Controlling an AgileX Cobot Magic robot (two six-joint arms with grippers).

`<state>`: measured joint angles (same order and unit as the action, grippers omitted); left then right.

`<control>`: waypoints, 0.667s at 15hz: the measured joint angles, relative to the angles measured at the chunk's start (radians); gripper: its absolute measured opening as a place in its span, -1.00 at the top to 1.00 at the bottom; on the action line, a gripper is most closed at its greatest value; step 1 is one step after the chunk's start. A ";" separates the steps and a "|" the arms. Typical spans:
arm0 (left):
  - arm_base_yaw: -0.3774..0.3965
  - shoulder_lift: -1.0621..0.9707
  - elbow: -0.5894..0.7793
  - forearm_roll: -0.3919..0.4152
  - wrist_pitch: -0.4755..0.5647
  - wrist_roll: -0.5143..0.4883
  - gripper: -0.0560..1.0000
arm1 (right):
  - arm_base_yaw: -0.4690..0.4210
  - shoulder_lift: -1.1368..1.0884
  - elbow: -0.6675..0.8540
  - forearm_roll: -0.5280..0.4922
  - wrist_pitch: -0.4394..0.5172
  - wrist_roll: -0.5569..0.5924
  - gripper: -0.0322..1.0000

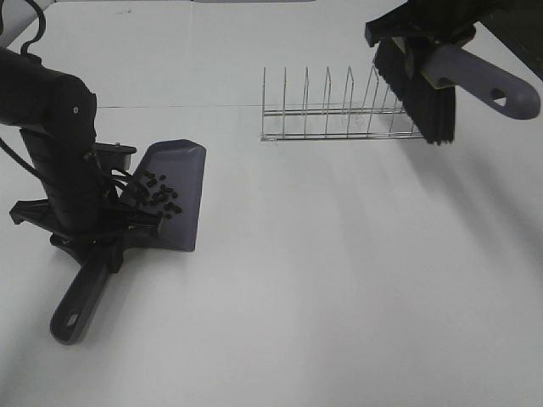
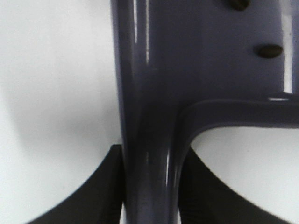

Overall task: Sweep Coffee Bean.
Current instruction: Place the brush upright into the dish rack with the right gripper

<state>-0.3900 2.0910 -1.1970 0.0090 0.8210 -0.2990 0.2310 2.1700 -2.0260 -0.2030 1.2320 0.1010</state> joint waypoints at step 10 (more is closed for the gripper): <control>0.000 0.000 0.000 0.000 0.000 0.000 0.41 | -0.082 -0.045 0.292 -0.018 -0.083 0.054 0.38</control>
<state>-0.3900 2.0910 -1.1970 0.0090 0.8210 -0.2990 0.1490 2.1250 -1.7340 -0.2210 1.1490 0.1550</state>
